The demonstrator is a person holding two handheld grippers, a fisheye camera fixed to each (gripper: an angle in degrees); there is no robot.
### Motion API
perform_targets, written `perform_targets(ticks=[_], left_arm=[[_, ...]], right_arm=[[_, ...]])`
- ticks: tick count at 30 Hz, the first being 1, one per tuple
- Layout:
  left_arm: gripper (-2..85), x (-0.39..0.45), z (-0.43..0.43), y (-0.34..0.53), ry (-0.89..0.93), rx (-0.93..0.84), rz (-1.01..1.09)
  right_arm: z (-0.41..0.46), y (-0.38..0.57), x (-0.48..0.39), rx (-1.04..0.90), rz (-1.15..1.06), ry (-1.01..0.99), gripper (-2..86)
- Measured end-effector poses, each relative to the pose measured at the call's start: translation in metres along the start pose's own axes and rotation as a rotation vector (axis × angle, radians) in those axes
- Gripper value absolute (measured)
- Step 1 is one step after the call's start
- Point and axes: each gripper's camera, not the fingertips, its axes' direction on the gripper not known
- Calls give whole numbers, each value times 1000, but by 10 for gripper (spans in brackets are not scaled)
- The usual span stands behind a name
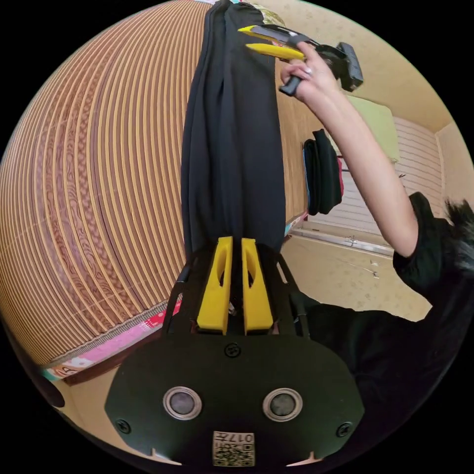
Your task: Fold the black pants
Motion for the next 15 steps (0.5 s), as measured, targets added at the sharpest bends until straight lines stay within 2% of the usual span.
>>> perform_targets(ticks=[2, 5, 9, 12, 15], left_arm=[[35, 9, -8, 4, 8, 18, 17], [28, 22, -24, 16, 99, 81, 34], [21, 46, -52, 44, 187, 161, 39], [24, 48, -61, 57, 143, 186, -16], [40, 17, -59, 56, 77, 143, -164]], right_arm=[[25, -14, -6, -16, -10, 131, 79], [-1, -2, -13, 93, 20, 59, 29], [-33, 13, -38, 227, -44, 8, 20], [-9, 0, -43, 166, -64, -131, 21], [38, -8, -25, -16, 15, -40, 31]])
